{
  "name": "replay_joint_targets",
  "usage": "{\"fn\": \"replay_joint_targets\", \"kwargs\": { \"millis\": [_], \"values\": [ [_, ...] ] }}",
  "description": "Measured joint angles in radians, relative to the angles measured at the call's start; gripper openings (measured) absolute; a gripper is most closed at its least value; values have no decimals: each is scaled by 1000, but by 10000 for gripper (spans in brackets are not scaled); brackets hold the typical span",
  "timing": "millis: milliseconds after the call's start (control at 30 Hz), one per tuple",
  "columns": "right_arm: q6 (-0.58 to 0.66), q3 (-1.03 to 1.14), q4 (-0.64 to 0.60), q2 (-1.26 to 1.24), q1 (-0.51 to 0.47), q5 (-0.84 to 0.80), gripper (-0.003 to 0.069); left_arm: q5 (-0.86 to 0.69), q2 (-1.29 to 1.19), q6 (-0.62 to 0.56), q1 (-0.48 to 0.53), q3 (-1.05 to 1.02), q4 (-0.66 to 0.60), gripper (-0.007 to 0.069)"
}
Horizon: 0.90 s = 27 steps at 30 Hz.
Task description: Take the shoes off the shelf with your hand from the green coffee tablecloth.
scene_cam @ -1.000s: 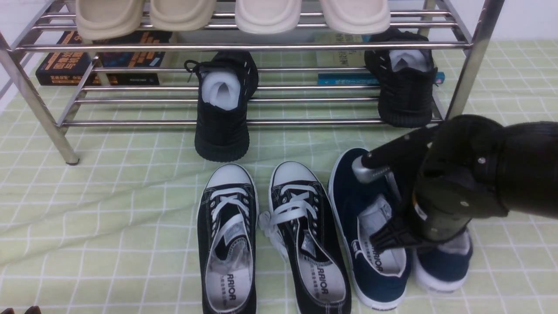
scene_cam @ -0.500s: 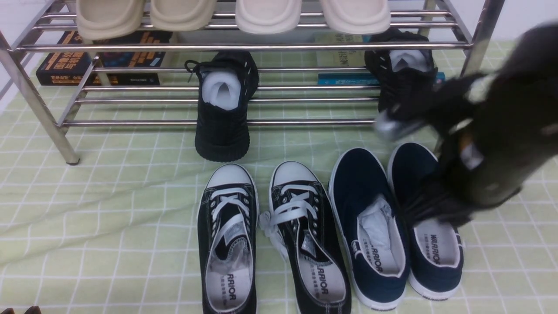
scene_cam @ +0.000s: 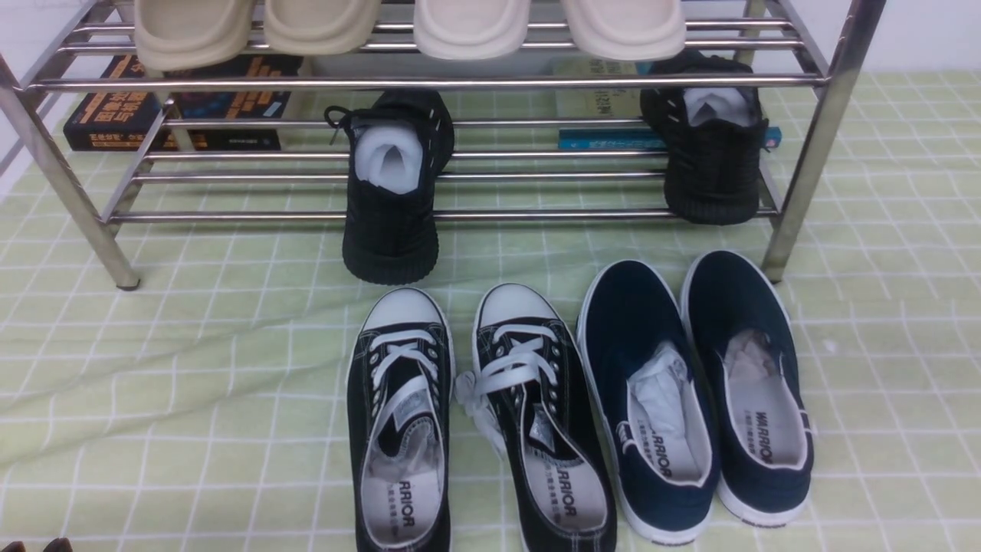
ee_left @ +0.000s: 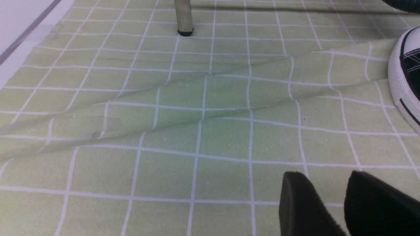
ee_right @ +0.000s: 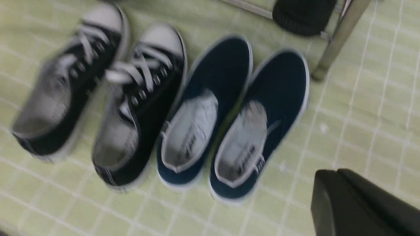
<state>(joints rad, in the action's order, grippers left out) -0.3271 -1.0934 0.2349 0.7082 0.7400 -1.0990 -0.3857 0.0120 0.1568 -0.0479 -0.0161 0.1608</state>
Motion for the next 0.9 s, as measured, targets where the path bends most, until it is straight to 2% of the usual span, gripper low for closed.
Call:
{"fn": "replay_joint_targets", "kwargs": {
  "millis": [200,367,567,900],
  "values": [
    [0,395,-50,-247,0,437,-15,0,0,0,0,0,0,239],
    [0,602,-77,-320,0,698,-13,0,0,0,0,0,0,239],
    [0,699,-76,-328,0,779,-11,0,0,0,0,0,0,239],
    [0,752,-76,-328,0,765,-8,0,0,0,0,0,0,239]
  ]
}}
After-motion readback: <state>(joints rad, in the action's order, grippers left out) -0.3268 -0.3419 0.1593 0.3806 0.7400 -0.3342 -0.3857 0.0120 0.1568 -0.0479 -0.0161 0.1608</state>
